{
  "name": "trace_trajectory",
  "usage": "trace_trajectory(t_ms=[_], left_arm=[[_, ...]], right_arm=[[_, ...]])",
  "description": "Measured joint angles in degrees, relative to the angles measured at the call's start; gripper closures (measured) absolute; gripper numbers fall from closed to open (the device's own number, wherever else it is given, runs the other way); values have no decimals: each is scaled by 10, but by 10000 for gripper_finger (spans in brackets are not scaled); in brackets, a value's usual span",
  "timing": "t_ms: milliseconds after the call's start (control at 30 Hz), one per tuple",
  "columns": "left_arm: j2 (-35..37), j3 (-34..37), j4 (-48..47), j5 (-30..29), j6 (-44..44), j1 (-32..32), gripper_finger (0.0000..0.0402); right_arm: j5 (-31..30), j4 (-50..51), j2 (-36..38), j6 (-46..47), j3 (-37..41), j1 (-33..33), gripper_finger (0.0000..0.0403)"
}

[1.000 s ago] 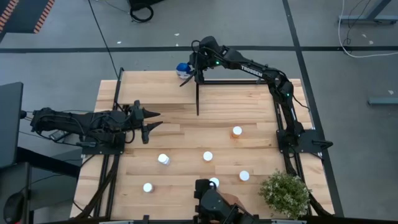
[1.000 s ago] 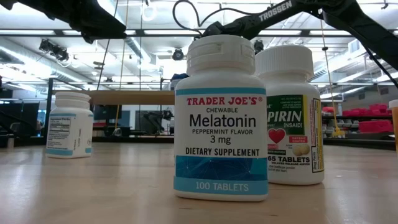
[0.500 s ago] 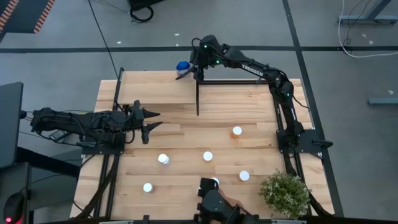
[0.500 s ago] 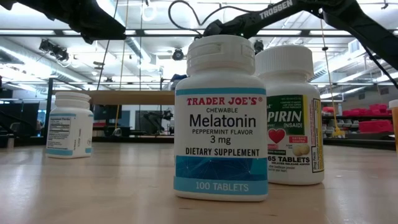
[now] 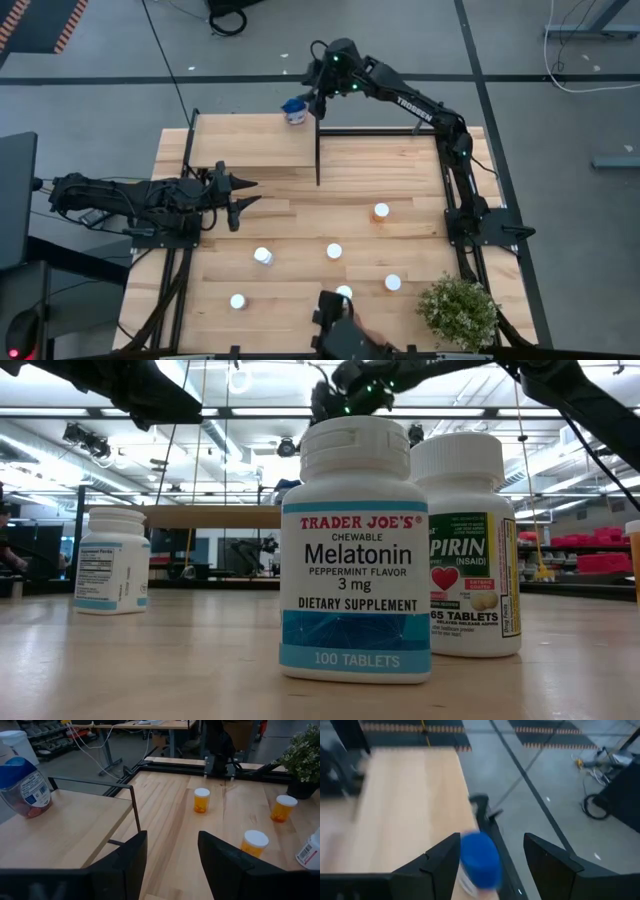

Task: Pick and place medicine bottles onto shelf by color
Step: Put the blue pill bottle on the shelf

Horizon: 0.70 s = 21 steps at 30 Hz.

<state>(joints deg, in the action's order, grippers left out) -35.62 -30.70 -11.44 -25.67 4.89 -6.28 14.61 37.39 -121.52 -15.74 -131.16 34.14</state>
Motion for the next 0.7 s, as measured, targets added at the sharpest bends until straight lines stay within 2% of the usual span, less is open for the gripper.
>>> trace_trajectory(t_ms=[133, 367, 433, 567, 700], left_arm=[[0, 0, 1, 0, 0, 0, 219], [0, 0, 5, 0, 0, 0, 223], [0, 0, 5, 0, 0, 0, 224], [0, 0, 5, 0, 0, 0, 225], [0, 0, 5, 0, 0, 0, 224]], right_arm=[[-42, -35, 0, 24, -6, -37, 177], [-131, -69, -2, -61, -7, -66, 177], [-122, -52, -3, -44, -7, -52, 177], [-67, 7, -3, -6, -6, -8, 177], [-13, 21, -4, 30, 13, 22, 177]])
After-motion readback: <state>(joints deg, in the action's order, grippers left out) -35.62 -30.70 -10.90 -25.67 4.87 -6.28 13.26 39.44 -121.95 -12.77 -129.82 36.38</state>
